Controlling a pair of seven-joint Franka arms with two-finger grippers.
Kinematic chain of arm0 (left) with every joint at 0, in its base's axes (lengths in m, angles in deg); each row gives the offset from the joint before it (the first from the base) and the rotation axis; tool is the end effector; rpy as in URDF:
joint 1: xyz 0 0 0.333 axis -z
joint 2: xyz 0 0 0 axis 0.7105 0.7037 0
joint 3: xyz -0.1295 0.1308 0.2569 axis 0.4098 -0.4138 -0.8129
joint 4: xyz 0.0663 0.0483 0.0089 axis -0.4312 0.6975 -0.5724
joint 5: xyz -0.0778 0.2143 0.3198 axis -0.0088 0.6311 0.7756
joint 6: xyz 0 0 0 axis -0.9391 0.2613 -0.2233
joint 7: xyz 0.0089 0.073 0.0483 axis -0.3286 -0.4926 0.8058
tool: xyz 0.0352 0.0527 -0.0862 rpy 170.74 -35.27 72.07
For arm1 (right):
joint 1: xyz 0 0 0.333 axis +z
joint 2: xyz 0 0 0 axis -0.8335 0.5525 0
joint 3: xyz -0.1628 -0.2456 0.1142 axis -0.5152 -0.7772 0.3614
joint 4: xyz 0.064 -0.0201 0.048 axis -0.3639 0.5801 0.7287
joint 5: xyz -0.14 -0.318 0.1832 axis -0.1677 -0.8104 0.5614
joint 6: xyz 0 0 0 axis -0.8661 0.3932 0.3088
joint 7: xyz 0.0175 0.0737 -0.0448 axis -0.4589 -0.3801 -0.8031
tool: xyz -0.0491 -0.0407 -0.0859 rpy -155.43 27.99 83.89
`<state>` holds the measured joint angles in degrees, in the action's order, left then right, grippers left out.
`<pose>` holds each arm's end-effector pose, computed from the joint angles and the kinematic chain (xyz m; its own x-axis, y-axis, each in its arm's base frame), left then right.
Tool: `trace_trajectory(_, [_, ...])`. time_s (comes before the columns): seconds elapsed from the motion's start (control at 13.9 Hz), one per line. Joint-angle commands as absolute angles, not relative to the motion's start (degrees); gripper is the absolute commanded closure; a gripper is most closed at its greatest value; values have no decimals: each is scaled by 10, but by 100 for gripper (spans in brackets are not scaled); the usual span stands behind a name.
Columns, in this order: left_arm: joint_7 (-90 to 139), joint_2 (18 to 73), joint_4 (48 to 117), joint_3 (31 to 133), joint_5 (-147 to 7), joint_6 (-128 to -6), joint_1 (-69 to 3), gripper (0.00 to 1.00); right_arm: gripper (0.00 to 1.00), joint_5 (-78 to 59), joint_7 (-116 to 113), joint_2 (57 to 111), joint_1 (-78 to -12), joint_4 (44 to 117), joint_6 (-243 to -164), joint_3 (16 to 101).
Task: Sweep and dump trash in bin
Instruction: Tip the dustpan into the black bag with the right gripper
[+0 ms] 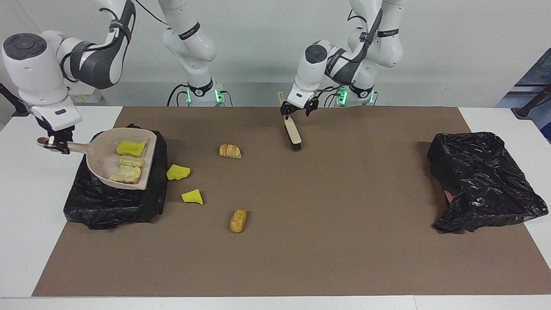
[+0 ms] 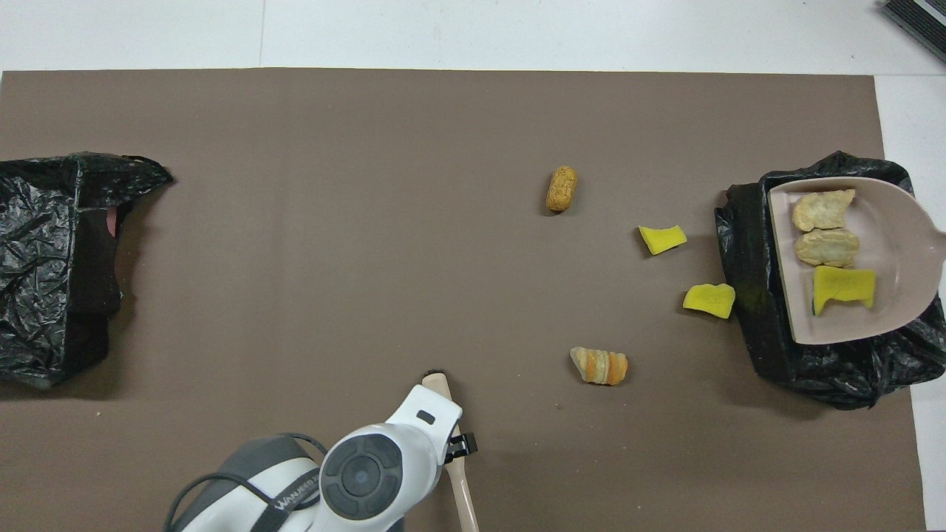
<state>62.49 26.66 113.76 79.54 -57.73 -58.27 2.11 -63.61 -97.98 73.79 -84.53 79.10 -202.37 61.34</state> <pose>0.3067 -0.3443 0.3583 0.9576 0.2384 -0.1618 0.2526 -0.9648 0.0729 0.5672 -0.2134 0.5184 -0.0835 0.9167 -0.3908 0.9947 0.1004 0.0231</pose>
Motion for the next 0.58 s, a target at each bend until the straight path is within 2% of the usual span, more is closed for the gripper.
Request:
trace_trajectory(0.0, [566,274,1110,797,-567,-571,-53,0,100,-711,-954,695,-860,850,-2069,619])
trace_trajectory(0.51, [241,297,985,795,-564,-478,-273,0,100,-886,-874,657,-829,897,-2054,621])
